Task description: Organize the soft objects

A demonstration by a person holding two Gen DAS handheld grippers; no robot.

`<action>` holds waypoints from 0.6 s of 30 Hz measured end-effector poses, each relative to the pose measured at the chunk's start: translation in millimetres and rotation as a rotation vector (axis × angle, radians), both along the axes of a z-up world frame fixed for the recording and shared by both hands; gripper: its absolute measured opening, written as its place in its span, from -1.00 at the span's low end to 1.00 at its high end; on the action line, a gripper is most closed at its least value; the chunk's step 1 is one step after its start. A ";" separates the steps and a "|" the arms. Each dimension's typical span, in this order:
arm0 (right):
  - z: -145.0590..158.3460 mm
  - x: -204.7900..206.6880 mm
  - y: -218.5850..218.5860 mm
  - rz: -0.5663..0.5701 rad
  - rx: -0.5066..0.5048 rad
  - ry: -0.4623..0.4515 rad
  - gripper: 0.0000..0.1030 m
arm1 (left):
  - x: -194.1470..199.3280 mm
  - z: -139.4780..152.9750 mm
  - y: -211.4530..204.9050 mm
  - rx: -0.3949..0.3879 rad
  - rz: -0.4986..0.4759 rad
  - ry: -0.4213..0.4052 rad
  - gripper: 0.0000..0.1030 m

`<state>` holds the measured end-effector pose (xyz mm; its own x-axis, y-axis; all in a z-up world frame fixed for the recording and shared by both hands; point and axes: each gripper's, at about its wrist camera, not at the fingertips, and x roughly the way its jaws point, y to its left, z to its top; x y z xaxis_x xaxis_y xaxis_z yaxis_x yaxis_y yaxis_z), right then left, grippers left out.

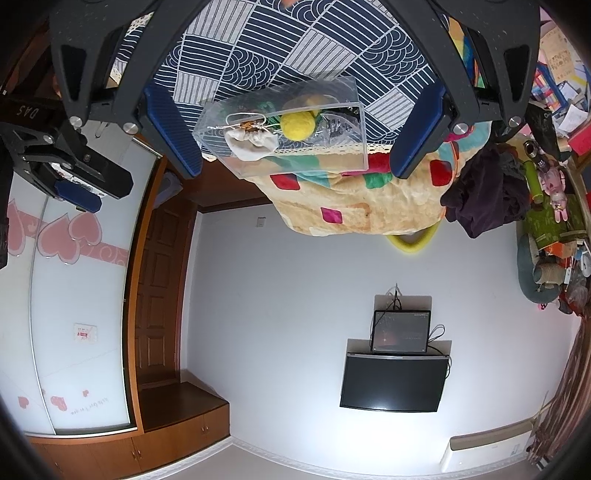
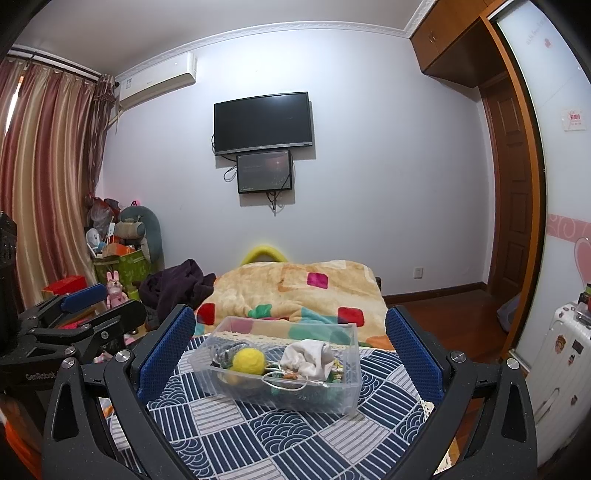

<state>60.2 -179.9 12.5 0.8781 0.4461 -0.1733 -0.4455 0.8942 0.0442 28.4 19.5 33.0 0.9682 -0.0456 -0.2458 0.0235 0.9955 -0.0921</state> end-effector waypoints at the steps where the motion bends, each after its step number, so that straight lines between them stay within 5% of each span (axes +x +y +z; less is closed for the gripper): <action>1: 0.7 0.0 -0.1 0.000 0.000 0.000 1.00 | 0.0 -0.1 -0.1 0.000 0.000 0.000 1.00; 18: -1.4 2.1 -0.1 -0.001 -0.002 0.008 1.00 | 0.4 -2.4 -2.4 -0.006 -0.021 0.016 1.00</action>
